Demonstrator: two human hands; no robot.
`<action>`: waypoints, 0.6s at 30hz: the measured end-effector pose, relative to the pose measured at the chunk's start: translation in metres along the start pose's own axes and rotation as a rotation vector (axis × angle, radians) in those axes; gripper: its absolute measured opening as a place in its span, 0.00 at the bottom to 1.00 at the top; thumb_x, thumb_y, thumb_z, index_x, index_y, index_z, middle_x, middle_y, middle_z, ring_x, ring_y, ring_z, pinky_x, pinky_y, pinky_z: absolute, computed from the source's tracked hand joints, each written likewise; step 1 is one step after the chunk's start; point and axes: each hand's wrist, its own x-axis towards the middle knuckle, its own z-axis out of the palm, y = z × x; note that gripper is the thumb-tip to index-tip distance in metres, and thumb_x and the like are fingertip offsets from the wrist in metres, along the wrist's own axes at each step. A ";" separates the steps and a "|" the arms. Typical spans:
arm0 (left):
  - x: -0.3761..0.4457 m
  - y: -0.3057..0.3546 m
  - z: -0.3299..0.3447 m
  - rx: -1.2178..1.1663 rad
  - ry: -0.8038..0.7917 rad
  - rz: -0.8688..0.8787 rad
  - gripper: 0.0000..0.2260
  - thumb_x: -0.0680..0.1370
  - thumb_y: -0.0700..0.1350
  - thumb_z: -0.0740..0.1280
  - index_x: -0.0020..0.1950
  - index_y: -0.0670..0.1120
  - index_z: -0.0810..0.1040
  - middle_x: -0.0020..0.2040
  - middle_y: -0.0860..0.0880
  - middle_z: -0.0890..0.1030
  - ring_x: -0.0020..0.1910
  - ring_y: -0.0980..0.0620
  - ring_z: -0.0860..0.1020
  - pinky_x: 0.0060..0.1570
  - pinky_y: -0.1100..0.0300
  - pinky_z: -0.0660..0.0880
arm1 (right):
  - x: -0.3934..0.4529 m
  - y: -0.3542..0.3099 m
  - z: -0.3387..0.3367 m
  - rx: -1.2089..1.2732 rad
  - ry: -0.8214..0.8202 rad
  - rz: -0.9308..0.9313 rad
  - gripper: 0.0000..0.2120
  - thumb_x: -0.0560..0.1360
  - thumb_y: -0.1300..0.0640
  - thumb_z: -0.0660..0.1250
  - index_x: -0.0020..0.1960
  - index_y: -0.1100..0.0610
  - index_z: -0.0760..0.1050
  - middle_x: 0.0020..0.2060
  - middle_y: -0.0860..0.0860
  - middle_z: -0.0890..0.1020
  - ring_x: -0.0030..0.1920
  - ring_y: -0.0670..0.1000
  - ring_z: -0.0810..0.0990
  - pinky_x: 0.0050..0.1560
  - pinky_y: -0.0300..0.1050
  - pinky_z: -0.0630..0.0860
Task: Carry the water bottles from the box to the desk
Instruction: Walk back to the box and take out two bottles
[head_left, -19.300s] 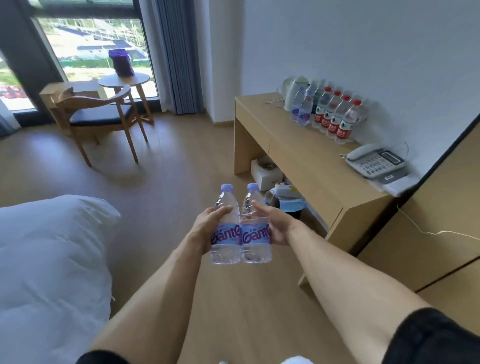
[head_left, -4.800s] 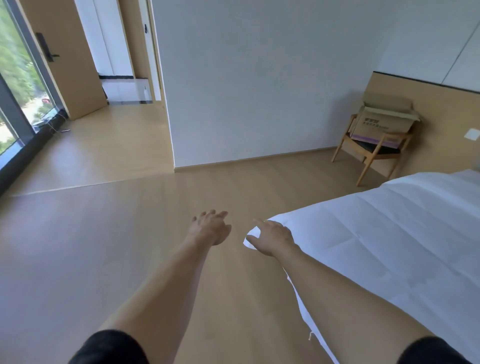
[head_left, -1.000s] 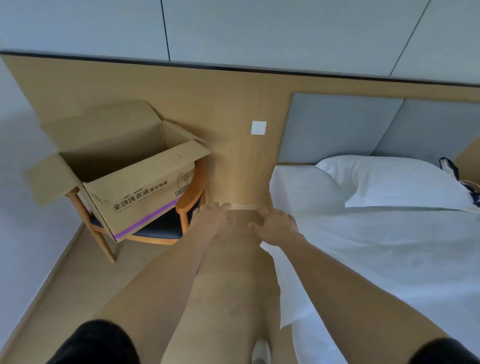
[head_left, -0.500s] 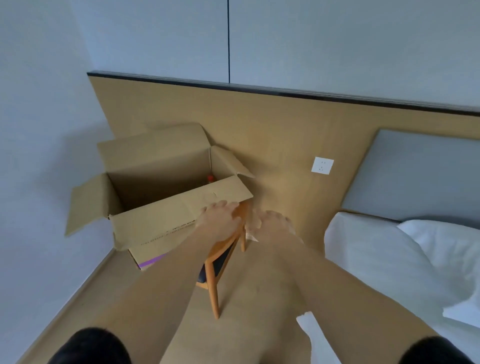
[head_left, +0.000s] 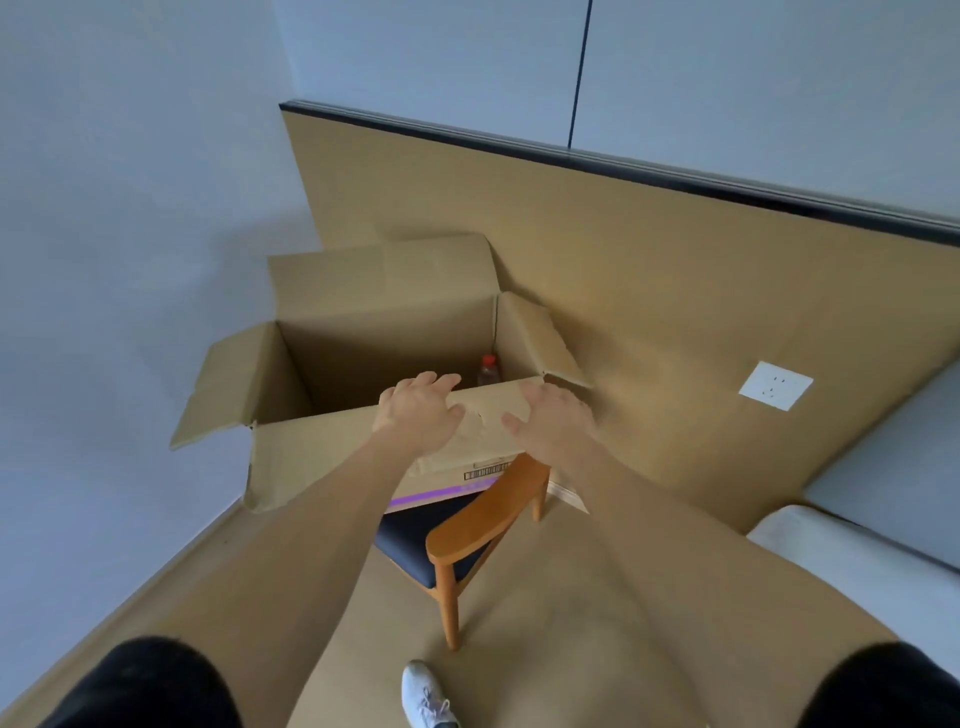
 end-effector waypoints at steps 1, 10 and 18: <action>0.009 -0.007 0.000 -0.004 -0.005 -0.015 0.24 0.83 0.56 0.57 0.80 0.57 0.61 0.78 0.49 0.67 0.75 0.43 0.66 0.72 0.44 0.63 | 0.010 -0.002 0.001 -0.001 -0.009 -0.015 0.29 0.80 0.38 0.59 0.78 0.47 0.62 0.72 0.52 0.72 0.72 0.56 0.69 0.71 0.55 0.66; 0.114 -0.042 -0.008 -0.054 -0.042 -0.067 0.24 0.84 0.55 0.55 0.80 0.54 0.61 0.76 0.48 0.68 0.73 0.42 0.68 0.70 0.45 0.66 | 0.119 0.000 -0.014 -0.049 -0.052 -0.030 0.28 0.80 0.37 0.58 0.78 0.45 0.60 0.73 0.53 0.71 0.72 0.59 0.68 0.69 0.58 0.67; 0.188 -0.088 0.002 -0.080 -0.109 -0.098 0.24 0.84 0.56 0.55 0.80 0.54 0.61 0.76 0.46 0.68 0.72 0.41 0.69 0.68 0.44 0.68 | 0.211 -0.024 0.015 -0.059 -0.134 -0.055 0.30 0.80 0.36 0.57 0.78 0.46 0.59 0.72 0.53 0.71 0.71 0.58 0.69 0.68 0.57 0.69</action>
